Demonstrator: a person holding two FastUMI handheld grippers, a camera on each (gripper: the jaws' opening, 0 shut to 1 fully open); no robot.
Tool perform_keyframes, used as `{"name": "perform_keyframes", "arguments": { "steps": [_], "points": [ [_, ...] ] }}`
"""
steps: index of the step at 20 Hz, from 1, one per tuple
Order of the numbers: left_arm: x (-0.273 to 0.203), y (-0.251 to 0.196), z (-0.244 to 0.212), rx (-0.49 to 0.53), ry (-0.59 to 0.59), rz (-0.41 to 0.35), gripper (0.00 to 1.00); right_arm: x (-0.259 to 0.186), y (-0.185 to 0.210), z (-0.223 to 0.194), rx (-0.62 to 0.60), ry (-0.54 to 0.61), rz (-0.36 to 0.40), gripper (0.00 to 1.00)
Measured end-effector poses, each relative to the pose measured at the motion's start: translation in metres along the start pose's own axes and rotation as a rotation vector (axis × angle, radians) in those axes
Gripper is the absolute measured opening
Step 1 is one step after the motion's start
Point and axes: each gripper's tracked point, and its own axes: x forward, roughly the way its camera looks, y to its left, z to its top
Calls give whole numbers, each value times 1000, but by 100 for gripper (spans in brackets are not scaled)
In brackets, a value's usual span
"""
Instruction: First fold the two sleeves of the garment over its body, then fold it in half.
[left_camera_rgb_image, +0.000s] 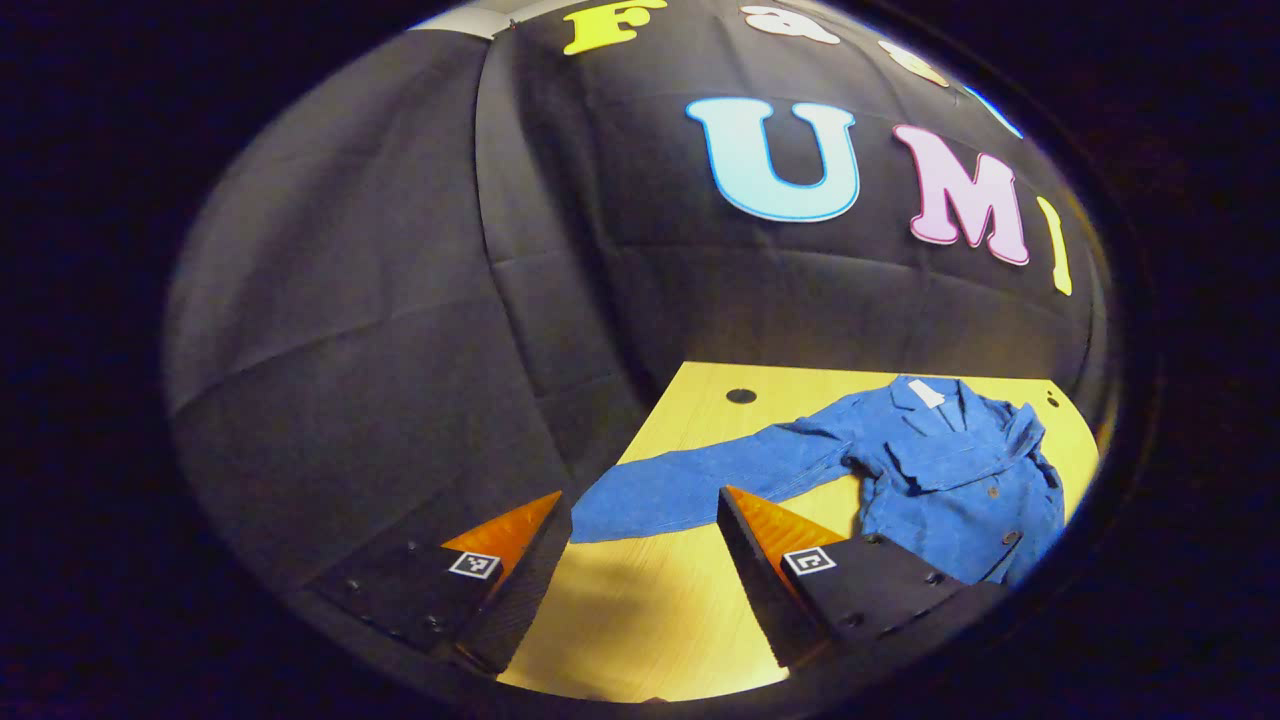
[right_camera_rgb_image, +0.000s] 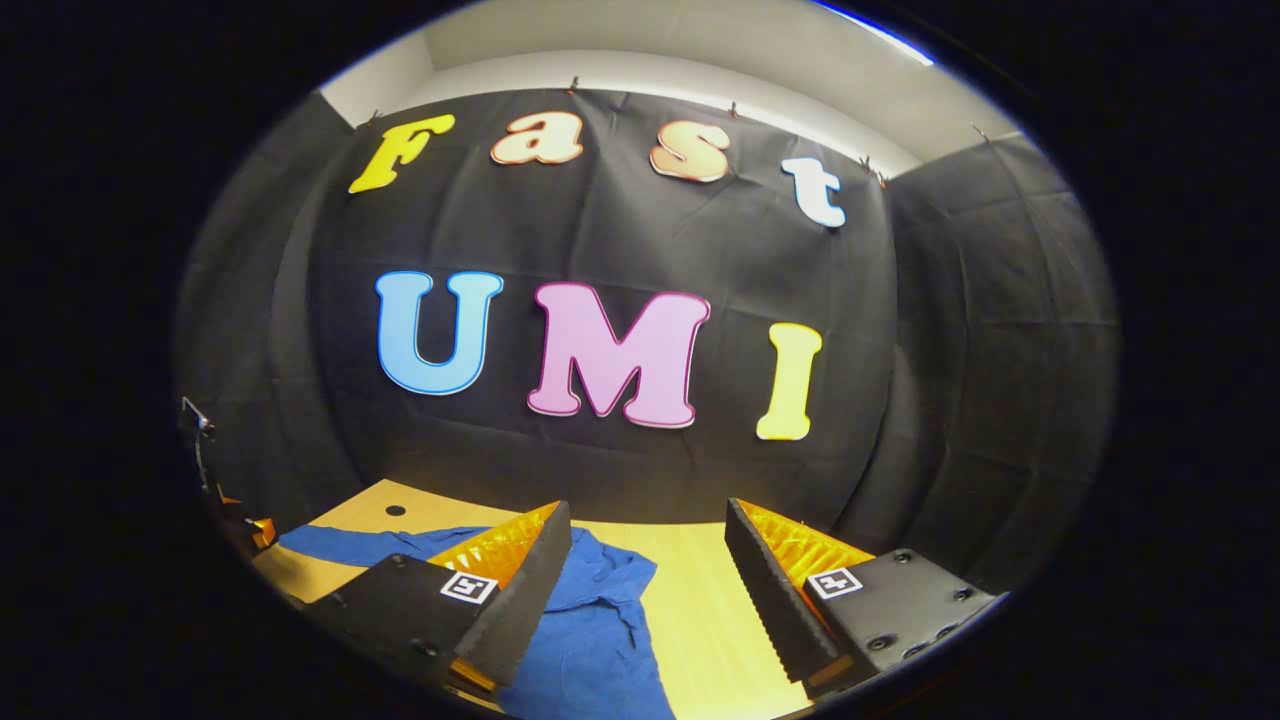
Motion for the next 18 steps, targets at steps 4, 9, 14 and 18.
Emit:
{"name": "perform_keyframes", "arguments": {
  "steps": [4,9,14,18],
  "points": [
    [70,19,-21,-40,133,59,87,-10,14,2,-21,30,8,95],
    [122,27,-52,-61,263,86,87,-3,27,-3,-50,60,29,95],
    [133,24,-62,-95,305,64,87,12,37,-10,-38,79,46,95],
    [134,12,-64,-98,322,30,77,18,52,-19,-44,96,85,100]
  ]
}}
